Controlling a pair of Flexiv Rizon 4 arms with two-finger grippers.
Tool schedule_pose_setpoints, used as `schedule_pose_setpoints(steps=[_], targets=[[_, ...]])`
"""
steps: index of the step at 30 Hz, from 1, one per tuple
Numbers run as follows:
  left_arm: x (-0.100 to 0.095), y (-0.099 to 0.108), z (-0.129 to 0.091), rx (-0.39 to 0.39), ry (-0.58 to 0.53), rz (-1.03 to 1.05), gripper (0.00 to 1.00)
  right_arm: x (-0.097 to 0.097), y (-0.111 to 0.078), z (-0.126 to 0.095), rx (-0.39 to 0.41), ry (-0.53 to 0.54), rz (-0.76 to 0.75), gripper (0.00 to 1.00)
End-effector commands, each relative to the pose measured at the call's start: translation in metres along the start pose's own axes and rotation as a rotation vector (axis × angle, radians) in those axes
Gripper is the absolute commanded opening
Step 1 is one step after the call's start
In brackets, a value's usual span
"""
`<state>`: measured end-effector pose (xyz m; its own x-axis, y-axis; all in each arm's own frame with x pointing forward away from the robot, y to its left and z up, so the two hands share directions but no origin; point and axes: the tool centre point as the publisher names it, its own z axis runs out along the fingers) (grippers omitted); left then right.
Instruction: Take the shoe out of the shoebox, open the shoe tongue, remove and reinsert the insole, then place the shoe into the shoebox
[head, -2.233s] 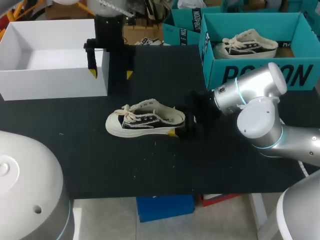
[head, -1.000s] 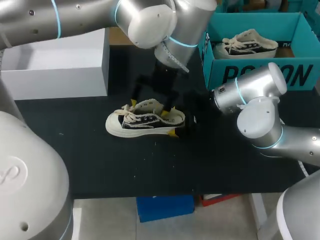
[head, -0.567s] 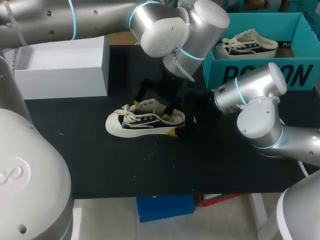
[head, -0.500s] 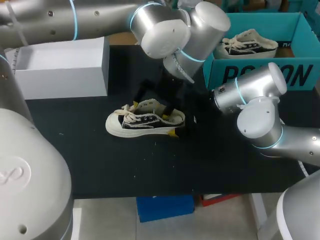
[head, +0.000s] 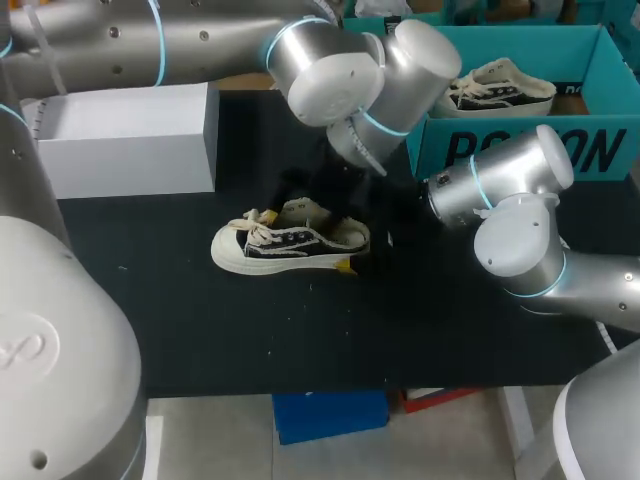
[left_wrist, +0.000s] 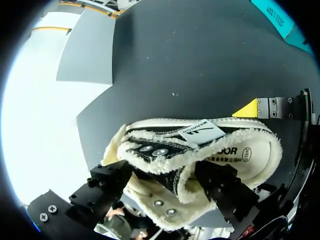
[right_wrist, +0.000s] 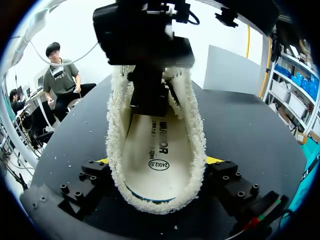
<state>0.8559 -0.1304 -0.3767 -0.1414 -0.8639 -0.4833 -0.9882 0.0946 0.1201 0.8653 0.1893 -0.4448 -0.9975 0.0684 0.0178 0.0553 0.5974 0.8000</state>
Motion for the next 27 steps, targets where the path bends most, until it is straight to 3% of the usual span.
schedule_pose_setpoints(steps=[1,15,27], targets=[[-0.001,0.0,-0.003,0.002,0.006,0.004,0.0,0.0,0.0,0.002,0.001,-0.002,0.001,0.0],[-0.006,0.0,-0.009,0.002,0.035,0.004,0.0,0.0,0.0,0.002,0.001,-0.002,0.001,0.0],[-0.014,0.002,-0.03,0.01,0.085,-0.004,0.0,0.0,0.0,0.002,0.001,-0.002,0.001,0.0]])
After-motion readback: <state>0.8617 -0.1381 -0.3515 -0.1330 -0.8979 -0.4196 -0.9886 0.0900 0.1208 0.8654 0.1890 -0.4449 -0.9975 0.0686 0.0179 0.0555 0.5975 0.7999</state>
